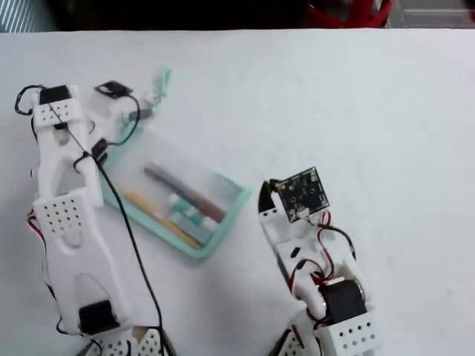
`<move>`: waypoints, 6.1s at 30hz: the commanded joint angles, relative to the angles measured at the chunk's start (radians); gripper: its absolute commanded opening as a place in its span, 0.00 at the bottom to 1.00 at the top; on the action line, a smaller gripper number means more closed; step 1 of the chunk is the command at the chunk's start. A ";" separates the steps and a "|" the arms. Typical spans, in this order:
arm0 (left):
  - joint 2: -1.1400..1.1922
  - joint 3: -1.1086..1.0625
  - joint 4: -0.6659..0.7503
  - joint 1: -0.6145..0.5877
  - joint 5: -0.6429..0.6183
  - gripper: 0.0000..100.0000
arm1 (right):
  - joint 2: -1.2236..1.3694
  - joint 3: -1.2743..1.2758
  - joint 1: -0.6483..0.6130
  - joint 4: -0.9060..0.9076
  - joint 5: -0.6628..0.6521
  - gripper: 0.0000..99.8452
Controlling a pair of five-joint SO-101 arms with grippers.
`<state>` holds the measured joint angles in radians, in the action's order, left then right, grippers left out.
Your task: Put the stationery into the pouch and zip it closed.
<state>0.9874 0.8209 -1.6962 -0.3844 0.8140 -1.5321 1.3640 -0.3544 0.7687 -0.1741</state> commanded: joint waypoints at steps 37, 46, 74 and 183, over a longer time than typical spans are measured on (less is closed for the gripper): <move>-1.408 -0.913 0.144 0.268 -0.313 0.02 | 0.575 -0.407 0.576 0.328 -0.069 0.02; -2.051 -1.824 0.746 0.309 -0.651 0.02 | 0.872 -0.423 0.615 0.278 -0.184 0.02; -2.803 -2.429 0.987 0.349 -0.703 0.02 | 1.681 -1.149 0.317 0.344 0.048 0.02; -2.806 -1.990 0.717 0.292 -0.655 0.09 | -0.274 -0.896 0.417 0.776 -0.034 0.02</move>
<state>-1.8251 -0.9068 -1.1960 -0.0867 0.1496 -1.8067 0.4281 0.0614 1.5620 -0.2723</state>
